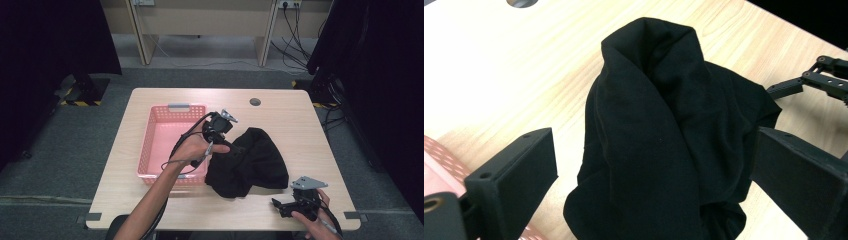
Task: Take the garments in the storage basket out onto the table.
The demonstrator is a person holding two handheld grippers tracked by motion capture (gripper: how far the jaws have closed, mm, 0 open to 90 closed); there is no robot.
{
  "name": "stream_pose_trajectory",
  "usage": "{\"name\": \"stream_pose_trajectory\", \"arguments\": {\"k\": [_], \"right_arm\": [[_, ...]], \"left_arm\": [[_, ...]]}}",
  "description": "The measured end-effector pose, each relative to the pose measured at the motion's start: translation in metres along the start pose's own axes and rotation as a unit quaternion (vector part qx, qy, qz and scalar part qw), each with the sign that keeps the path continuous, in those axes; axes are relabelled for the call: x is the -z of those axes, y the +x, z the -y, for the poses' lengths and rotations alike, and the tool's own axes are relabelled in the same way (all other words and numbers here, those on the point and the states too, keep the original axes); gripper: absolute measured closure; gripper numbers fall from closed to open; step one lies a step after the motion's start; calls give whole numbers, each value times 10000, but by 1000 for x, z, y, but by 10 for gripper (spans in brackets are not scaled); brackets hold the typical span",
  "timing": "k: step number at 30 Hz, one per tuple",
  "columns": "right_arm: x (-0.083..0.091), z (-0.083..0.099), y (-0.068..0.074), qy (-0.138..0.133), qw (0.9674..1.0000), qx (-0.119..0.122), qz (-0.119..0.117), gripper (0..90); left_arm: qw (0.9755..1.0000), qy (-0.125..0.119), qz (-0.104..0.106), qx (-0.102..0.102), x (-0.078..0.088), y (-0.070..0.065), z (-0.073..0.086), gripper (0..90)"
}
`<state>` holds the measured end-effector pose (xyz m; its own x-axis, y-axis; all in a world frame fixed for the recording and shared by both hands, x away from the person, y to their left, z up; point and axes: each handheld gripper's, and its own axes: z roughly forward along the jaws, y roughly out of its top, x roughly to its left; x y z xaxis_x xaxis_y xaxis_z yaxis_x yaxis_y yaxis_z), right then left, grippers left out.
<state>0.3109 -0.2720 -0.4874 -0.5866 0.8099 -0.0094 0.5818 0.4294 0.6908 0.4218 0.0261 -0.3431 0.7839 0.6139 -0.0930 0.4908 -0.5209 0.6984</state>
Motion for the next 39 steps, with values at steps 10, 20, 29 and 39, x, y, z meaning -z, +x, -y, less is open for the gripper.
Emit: {"name": "stream_pose_trajectory", "arguments": {"k": [10, 20, 29, 39], "right_arm": [[0, 0, 0, -1, 10000, -1, 0, 8], [0, 0, 0, 0, 10000, -2, -1, 8], [0, 0, 0, -1, 10000, 0, 0, 8], [0, 0, 0, -1, 10000, -1, 0, 8]], "left_arm": [[9997, -217, 79, 117, 6, 3, 15, 31], [9991, -393, 134, 119, 12, 1, 29, 30], [9983, -555, 131, 142, 17, 1, 42, 30], [9967, -750, 179, 257, 22, 4, 57, 32]]}}
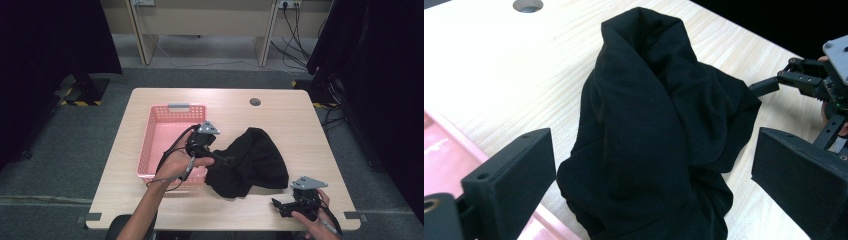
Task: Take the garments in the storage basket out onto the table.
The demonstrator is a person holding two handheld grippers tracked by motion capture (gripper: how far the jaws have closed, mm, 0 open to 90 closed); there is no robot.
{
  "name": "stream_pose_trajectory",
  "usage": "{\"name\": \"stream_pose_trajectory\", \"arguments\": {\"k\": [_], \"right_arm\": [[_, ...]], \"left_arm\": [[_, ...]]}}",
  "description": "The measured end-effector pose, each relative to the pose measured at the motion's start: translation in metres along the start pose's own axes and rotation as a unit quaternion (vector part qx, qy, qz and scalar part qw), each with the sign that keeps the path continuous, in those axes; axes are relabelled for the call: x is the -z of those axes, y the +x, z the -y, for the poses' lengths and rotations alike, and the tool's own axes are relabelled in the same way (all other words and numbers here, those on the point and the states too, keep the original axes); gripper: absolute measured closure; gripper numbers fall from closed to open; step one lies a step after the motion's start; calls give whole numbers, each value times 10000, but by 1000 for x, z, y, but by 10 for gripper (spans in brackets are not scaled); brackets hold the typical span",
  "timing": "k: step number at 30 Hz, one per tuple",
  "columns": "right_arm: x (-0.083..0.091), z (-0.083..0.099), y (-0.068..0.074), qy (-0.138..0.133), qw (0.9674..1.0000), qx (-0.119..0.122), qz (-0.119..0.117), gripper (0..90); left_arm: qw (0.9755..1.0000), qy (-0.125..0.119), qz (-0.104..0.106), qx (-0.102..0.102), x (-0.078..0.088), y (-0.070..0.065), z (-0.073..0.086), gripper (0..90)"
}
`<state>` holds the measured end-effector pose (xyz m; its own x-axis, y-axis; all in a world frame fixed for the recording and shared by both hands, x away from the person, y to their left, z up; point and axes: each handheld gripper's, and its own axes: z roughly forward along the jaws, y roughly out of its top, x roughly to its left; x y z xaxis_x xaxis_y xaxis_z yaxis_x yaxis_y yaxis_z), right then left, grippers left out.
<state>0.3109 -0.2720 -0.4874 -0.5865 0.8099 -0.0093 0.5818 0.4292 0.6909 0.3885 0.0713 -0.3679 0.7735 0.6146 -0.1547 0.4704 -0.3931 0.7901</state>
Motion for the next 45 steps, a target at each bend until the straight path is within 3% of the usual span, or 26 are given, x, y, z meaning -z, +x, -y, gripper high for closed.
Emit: {"name": "stream_pose_trajectory", "arguments": {"k": [22, 35, 45], "right_arm": [[0, 0, 0, -3, 10000, 0, 1, 8], [0, 0, 0, -1, 10000, -1, 2, 8], [0, 0, 0, -1, 10000, -3, 6, 8]], "left_arm": [[10000, -18, -86, -37, 8, -1, 13, 35], [9999, -115, -34, -44, 16, -6, 28, 38], [9998, -133, -107, -50, 25, -8, 41, 38]]}}
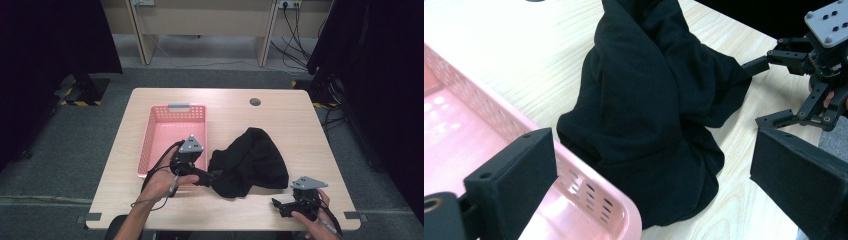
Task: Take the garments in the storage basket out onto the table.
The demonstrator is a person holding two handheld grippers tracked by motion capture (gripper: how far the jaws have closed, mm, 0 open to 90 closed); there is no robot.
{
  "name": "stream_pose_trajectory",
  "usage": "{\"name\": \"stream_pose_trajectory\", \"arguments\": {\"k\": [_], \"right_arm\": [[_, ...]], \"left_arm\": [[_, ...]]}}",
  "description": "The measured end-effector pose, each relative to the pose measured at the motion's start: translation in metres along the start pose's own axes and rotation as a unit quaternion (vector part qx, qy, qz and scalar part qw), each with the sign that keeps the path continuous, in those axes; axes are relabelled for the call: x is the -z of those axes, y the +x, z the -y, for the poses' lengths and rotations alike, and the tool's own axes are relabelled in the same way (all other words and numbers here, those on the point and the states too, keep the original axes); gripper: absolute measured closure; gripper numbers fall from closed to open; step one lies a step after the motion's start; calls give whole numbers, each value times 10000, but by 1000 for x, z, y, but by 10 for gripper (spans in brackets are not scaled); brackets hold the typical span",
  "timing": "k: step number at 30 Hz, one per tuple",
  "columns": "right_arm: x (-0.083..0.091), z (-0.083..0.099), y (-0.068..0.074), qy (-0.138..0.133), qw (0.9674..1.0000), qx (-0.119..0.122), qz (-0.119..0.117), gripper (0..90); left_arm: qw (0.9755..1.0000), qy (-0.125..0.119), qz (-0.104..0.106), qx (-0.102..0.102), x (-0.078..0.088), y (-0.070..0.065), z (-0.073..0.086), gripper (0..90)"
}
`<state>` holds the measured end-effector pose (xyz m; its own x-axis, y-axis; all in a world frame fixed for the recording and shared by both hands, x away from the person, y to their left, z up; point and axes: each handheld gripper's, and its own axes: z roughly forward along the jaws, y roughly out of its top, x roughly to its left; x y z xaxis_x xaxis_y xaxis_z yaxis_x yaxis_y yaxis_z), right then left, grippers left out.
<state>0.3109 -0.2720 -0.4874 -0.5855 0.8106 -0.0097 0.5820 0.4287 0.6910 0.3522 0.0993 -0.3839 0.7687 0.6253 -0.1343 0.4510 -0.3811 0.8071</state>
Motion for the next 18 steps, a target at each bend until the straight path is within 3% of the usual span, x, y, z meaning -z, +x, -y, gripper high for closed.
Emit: {"name": "stream_pose_trajectory", "arguments": {"k": [18], "right_arm": [[0, 0, 0, -4, 10000, -6, 8, 8]], "left_arm": [[9999, 8, 7, -116, 8, -11, 15, 42]]}}
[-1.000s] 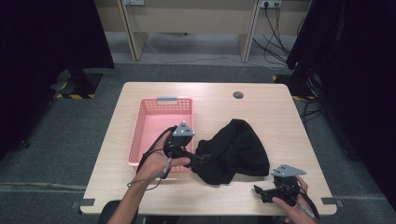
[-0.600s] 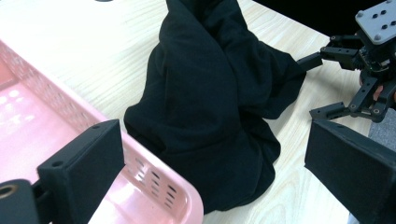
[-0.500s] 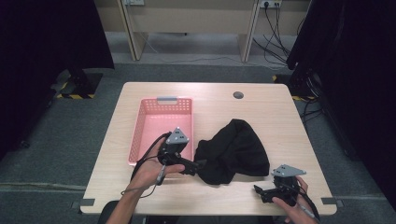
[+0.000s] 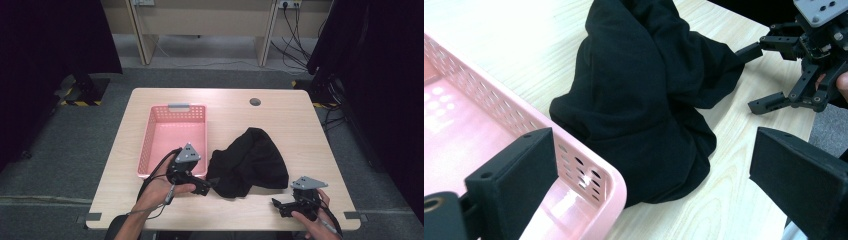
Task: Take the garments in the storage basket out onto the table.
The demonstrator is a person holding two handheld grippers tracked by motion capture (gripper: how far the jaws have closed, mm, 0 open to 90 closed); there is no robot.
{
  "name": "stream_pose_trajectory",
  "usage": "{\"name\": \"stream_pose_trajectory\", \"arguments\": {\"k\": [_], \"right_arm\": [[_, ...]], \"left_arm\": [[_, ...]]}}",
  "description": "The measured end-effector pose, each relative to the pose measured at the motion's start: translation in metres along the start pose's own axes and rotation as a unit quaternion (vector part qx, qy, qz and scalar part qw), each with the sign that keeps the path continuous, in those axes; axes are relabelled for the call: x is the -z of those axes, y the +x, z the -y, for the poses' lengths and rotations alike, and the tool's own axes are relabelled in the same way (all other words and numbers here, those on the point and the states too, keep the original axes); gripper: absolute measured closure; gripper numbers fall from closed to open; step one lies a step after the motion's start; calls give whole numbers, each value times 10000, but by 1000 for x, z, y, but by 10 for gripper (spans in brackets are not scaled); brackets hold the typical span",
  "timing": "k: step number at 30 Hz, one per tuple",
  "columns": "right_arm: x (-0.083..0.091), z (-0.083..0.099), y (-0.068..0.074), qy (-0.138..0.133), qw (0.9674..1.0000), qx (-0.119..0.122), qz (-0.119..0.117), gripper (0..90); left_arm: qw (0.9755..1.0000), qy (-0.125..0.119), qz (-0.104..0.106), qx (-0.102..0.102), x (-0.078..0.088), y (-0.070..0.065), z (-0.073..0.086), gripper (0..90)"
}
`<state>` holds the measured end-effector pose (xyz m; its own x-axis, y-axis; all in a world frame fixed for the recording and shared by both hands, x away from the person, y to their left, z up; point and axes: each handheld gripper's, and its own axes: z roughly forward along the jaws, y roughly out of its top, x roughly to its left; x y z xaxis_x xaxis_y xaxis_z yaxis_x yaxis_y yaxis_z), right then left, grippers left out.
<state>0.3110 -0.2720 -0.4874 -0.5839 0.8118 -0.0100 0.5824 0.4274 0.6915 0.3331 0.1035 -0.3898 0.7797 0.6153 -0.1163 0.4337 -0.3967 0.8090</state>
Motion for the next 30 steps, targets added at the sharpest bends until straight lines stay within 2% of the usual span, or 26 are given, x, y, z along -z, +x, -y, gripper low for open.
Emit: {"name": "stream_pose_trajectory", "arguments": {"k": [5, 14, 30], "right_arm": [[0, 0, 0, 3, 10000, -4, 4, 8], [0, 0, 0, 3, 10000, -22, 15, 8], [0, 0, 0, 3, 10000, -22, 16, 8]], "left_arm": [[10000, 56, 3, -26, 1, -1, 7, 43], [10000, -6, -48, 34, 11, -3, 20, 43], [10000, 7, -16, 65, 12, -9, 36, 44]]}}
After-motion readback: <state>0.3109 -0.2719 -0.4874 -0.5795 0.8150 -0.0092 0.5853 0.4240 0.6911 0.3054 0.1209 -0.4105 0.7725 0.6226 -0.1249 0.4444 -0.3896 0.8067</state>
